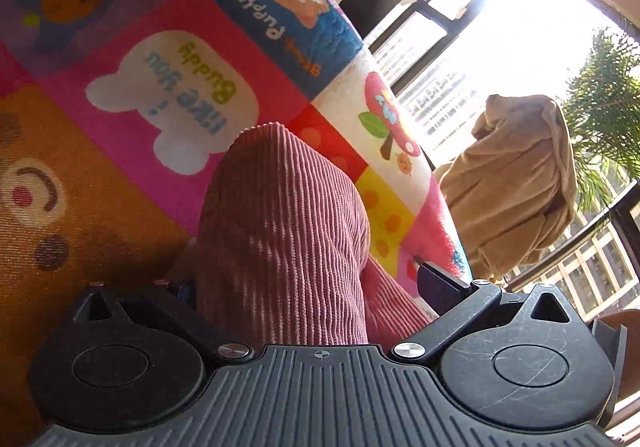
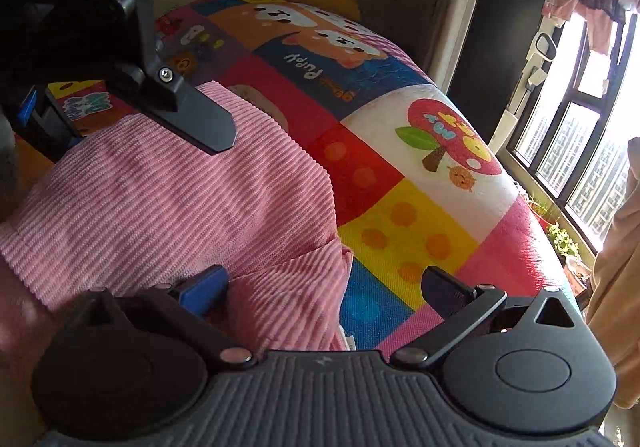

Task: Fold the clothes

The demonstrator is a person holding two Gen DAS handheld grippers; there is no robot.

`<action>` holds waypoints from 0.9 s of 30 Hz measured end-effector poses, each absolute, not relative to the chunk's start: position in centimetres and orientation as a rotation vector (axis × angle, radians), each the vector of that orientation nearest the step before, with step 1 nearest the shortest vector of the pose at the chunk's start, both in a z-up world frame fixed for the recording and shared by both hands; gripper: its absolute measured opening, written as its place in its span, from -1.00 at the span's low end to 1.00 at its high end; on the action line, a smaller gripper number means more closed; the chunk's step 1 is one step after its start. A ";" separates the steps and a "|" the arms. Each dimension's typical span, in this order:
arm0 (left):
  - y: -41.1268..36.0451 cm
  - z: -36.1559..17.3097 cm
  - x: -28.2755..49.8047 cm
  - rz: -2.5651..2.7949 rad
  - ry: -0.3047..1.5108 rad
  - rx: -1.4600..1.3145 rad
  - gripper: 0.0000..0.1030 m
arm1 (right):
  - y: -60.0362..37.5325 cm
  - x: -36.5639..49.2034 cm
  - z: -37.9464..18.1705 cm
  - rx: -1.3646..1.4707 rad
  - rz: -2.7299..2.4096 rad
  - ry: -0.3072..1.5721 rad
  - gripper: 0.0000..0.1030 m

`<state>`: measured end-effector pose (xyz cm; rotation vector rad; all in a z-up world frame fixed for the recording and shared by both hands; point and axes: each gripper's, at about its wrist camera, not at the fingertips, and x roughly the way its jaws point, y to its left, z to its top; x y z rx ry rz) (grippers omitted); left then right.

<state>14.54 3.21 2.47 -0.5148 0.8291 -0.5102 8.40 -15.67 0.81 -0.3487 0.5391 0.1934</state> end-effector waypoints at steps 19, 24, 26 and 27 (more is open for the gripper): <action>9.6 2.2 7.5 -0.360 0.823 -0.158 1.00 | -18.1 8.4 1.2 -0.293 0.293 0.663 1.00; 8.6 2.0 4.1 -0.379 0.859 -0.021 1.00 | -17.9 6.9 0.9 -0.347 0.295 0.647 1.00; 8.0 1.9 2.6 -0.386 0.858 0.066 1.00 | -17.6 6.3 2.0 -0.344 0.319 0.604 1.00; 8.0 2.2 2.2 -0.405 0.857 0.064 1.00 | -17.6 6.1 2.6 -0.335 0.338 0.583 1.00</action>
